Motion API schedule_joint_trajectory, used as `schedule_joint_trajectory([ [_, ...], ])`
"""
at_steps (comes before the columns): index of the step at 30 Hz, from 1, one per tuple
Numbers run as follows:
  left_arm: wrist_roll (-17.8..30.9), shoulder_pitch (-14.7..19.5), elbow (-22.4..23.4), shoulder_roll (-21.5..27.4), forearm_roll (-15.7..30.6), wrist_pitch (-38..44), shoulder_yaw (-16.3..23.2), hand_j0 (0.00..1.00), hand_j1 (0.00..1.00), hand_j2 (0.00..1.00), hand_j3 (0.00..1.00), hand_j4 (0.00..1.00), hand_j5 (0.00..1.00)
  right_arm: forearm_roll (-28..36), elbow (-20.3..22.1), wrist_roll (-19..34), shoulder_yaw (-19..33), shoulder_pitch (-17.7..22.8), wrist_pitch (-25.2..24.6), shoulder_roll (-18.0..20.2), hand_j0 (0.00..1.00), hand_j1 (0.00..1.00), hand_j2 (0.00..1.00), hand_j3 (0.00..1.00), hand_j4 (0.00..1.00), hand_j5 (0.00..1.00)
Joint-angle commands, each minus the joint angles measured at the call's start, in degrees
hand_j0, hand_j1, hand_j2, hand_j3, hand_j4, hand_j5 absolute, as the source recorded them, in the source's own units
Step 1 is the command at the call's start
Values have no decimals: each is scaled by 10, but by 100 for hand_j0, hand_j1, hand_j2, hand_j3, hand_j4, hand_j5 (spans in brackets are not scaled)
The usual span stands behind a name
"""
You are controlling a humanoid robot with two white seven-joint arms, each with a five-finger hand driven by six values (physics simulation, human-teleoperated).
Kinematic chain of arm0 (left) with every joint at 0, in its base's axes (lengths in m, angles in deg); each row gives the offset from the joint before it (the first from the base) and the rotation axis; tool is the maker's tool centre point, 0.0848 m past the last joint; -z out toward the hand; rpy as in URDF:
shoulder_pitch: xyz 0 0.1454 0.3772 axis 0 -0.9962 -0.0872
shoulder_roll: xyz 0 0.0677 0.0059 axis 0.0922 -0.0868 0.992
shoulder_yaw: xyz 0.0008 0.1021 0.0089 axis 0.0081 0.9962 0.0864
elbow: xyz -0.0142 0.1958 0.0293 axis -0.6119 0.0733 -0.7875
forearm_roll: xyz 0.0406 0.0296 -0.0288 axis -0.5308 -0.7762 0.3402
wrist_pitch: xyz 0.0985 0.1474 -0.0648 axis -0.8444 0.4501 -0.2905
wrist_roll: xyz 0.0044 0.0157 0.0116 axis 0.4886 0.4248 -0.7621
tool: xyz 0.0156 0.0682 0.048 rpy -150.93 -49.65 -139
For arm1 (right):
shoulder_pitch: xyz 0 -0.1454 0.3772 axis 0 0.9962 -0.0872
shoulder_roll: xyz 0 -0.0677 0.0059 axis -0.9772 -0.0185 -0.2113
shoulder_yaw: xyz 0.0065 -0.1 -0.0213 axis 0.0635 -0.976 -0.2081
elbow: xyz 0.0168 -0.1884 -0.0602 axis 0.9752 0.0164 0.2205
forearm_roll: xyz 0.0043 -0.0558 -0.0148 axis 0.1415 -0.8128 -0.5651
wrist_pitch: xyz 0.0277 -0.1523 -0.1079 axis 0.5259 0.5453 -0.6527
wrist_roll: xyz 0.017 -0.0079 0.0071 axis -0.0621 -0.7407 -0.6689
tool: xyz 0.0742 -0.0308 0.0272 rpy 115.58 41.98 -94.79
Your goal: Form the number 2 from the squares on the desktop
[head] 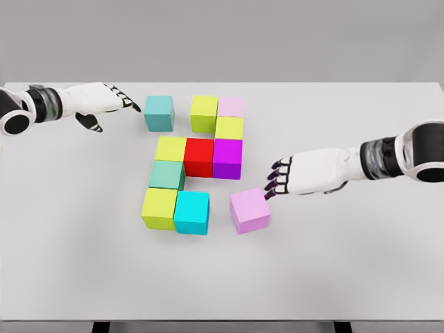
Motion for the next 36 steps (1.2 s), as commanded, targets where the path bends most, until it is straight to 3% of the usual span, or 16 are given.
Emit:
schedule_joint_trajectory([
  [1,0,1,0,-1,2,1,-1,90,90,90,90,90,90,2,11,0,0,0,-1,2,99,99,99,99,99,99],
  [10,4,2,4,-12,1,1,-2,90,90,90,90,90,90,5,14,0,-1,4,-1,43,99,99,99,99,99,99],
  [13,4,2,3,-13,1,1,-2,90,90,90,90,90,90,9,58,-1,-2,18,-1,59,99,99,99,99,99,99],
  [36,11,4,4,-34,1,1,-4,90,90,90,90,90,90,49,60,-4,-2,37,-1,32,99,99,99,99,99,99],
])
